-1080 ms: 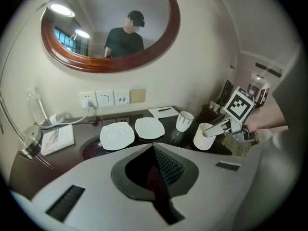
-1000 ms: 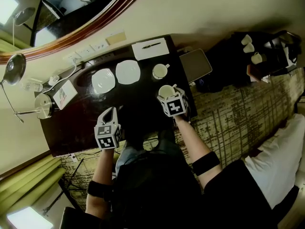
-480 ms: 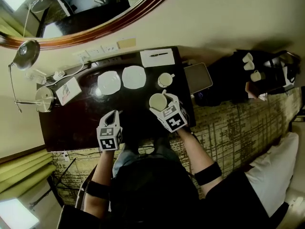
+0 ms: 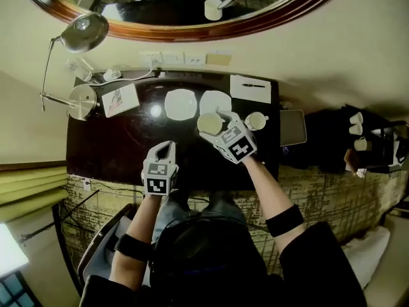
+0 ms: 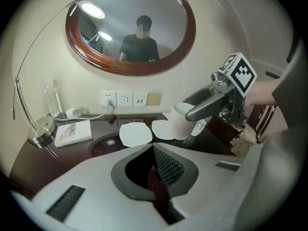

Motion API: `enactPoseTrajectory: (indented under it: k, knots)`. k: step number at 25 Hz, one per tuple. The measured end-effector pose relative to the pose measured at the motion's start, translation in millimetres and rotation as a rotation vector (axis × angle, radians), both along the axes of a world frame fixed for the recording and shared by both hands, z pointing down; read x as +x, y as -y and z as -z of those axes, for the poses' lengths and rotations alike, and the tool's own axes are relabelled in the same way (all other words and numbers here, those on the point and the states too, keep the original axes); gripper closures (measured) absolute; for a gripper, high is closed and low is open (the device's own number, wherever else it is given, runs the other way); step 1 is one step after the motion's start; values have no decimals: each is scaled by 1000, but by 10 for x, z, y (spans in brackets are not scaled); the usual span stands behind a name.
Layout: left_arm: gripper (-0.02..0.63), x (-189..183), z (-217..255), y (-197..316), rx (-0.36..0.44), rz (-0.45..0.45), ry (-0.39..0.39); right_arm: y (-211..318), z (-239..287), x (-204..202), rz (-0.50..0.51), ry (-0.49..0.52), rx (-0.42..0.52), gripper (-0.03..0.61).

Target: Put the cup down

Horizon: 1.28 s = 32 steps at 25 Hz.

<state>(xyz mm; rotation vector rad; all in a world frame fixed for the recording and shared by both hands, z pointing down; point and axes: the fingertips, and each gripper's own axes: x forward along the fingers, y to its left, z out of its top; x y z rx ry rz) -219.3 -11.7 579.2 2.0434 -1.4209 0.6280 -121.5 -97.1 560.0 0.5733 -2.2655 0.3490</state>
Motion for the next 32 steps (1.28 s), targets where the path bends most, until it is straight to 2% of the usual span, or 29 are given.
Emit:
enactPoseTrajectory:
  k: [7,14,23,32]
  knots:
    - [613,-140,-72,337,16,34,3,470,-212,-690,168,30,-10,201]
    - [613,-244,-231,601,14,75,-7,761,-478,-1087,262,62,-25,201]
    - [613,-326,-399,732,-5,109,-26,947,-786,-1287,289,48,-51,201]
    - [613,-386,-439,756,-8,141,-32,865,-922,-1348,354,56,-86,199]
